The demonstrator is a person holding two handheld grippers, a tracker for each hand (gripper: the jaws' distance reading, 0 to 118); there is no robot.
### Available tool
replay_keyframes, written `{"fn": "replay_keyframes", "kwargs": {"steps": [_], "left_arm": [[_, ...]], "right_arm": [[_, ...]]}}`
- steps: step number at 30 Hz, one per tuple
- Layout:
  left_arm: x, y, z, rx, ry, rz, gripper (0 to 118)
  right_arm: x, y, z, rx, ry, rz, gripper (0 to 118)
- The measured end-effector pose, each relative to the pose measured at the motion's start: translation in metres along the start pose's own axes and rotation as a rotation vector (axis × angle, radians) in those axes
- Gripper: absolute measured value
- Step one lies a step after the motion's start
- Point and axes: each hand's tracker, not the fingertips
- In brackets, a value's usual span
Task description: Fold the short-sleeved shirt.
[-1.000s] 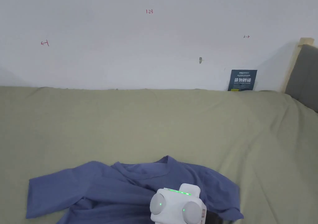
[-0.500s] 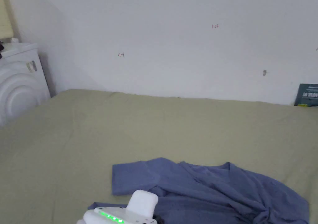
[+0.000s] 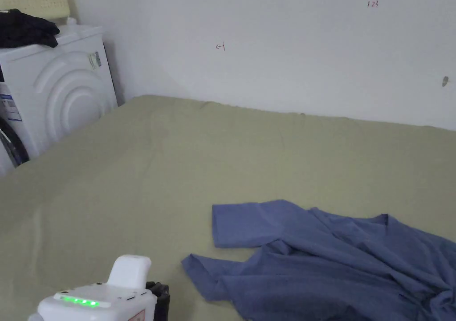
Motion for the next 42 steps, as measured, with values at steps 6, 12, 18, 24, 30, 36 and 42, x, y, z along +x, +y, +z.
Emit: {"fn": "replay_keyframes", "kwargs": {"steps": [6, 12, 18, 24, 30, 36, 42], "left_arm": [[-0.008, 0.049, -0.077, -0.047, -0.031, 0.026, 60], [-0.011, 0.067, -0.16, -0.195, 0.03, -0.1, 112], [0.025, 0.055, -0.18, -0.294, 0.064, -0.154, 108], [0.032, 0.052, -0.153, -0.258, 0.018, -0.158, 0], [0.034, 0.043, -0.153, -0.247, -0.012, -0.102, 0], [0.035, 0.038, -0.139, -0.29, -0.012, -0.089, 0], [0.025, 0.042, -0.138, -0.287, -0.034, -0.074, 0]], "right_arm": [[-0.004, -0.005, -0.021, -0.049, -0.027, 0.024, 0], [0.001, -0.009, -0.041, -0.098, -0.037, 0.034, 0], [0.006, -0.011, -0.045, -0.119, -0.039, 0.031, 0], [0.013, -0.018, -0.045, -0.127, -0.017, 0.005, 0], [0.021, -0.01, -0.045, -0.107, -0.014, 0.008, 0], [0.054, 0.046, -0.112, -0.089, -0.059, 0.072, 0], [0.093, 0.136, -0.263, -0.161, -0.086, 0.178, 0]]}}
